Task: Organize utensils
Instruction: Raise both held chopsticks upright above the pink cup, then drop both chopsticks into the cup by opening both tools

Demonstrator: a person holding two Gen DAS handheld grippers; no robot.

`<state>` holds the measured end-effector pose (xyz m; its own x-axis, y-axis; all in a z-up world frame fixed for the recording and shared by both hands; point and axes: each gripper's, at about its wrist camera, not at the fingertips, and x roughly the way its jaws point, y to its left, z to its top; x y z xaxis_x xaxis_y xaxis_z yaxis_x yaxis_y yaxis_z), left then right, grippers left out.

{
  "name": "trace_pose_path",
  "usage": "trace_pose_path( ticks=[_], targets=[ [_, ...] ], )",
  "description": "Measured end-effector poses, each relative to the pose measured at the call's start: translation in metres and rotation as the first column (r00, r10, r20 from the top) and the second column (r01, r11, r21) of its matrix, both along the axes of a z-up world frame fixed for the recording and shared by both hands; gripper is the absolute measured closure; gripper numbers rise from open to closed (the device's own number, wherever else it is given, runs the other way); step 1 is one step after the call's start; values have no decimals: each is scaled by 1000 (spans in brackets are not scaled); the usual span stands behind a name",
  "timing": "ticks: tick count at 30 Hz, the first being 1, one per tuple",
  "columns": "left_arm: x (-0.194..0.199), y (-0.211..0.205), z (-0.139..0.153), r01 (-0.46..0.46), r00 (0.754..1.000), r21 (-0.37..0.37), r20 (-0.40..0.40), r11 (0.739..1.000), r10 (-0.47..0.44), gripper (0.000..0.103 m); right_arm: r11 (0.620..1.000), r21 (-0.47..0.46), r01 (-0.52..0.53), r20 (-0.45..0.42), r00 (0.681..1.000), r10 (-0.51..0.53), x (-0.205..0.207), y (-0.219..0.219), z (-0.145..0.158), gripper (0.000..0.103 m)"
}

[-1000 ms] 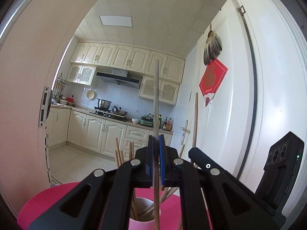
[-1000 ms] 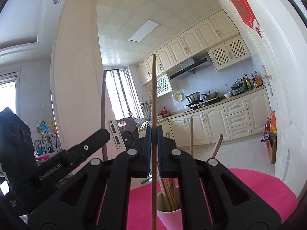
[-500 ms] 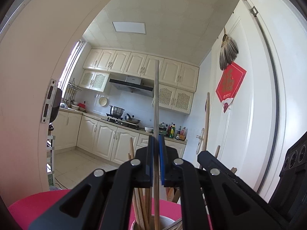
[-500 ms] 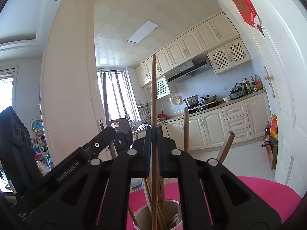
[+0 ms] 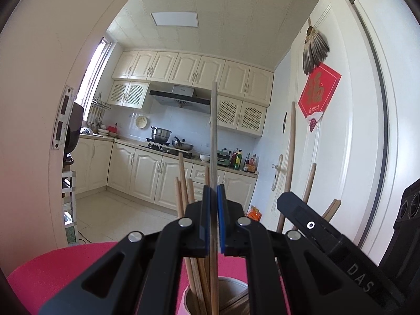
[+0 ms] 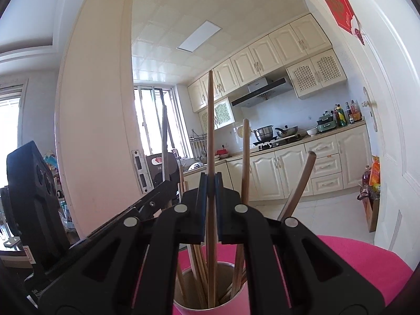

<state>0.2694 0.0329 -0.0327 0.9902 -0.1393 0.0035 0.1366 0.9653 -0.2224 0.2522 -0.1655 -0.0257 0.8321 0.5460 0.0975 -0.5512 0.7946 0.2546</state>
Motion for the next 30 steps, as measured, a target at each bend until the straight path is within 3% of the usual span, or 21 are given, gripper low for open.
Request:
trace_pose_path(
  ticks=[12,15,30],
  targets=[
    [3,0,-5,-1,999,31,-40,1000,3,96,999,-31,16,24,1000,-16,-5,3,3,97],
    [4,2,-6,-10,999,27,-47,1000,12,76,999,-30,16,13,1000,-16,-2,2,1,97],
    [4,9,-6,-25,998,8,-65,1000,26,68,1000,-27,9,-9,1000,-9,0,-1,0,97]
  ],
)
